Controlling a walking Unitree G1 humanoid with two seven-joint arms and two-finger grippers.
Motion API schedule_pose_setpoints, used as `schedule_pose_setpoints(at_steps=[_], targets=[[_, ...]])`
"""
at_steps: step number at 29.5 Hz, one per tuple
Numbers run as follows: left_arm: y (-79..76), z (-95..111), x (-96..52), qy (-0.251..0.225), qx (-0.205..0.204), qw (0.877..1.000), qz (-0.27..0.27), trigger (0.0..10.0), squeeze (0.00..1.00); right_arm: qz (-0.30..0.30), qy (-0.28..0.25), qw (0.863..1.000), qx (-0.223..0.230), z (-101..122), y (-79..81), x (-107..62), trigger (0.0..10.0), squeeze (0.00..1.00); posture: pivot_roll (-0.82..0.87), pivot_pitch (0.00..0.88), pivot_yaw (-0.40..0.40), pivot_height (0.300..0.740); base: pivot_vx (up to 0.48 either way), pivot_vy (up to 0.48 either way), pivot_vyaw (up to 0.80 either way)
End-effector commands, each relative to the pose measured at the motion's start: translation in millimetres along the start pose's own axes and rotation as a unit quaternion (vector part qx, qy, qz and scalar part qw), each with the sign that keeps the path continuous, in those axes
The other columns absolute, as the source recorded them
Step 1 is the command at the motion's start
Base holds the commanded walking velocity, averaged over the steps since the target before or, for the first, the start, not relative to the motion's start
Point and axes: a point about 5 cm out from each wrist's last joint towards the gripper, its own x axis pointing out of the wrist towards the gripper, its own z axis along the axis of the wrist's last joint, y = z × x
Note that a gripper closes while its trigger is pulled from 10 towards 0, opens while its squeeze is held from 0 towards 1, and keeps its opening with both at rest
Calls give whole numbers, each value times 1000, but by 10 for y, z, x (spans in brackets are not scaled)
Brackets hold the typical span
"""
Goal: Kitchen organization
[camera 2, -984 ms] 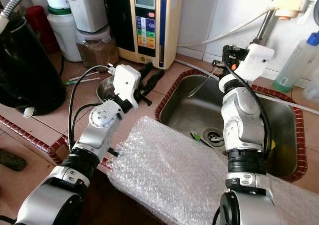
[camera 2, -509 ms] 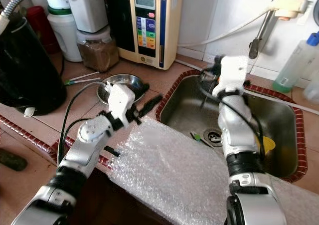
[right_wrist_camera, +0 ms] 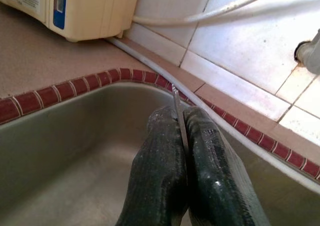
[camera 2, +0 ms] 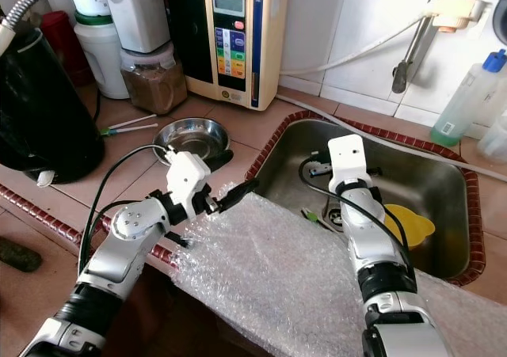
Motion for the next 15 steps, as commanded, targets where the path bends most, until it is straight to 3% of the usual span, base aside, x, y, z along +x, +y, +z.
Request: schedule_pose_setpoints(at_steps=[1,4,5,6,7,15], targets=[[-14,40,1,-2,7,1000,-6,10000,1000,-7,2,1000,-6,-5,-69,6,0,0,69,0,15,740,0,0,0],[-20,45,16,0,8,1000,-5,10000,1000,2,23,1000,-14,-69,-77,-7,0,0,65,0,8,740,0,0,0],[-26,49,14,2,9,1000,-5,10000,1000,8,35,999,-15,-107,-70,-11,0,522,65,0,5,740,0,0,0],[-29,50,12,4,10,1000,-4,10000,1000,12,45,999,-15,-137,-63,-14,0,522,65,0,5,740,0,0,0],[-25,50,11,5,10,1000,-4,10000,1000,15,51,998,-15,-151,-60,-14,9686,1000,65,0,6,740,0,0,0],[5,50,-4,13,13,1000,-4,10000,1000,9,60,998,-2,-172,-67,-11,10000,1000,63,0,15,740,0,0,0]])
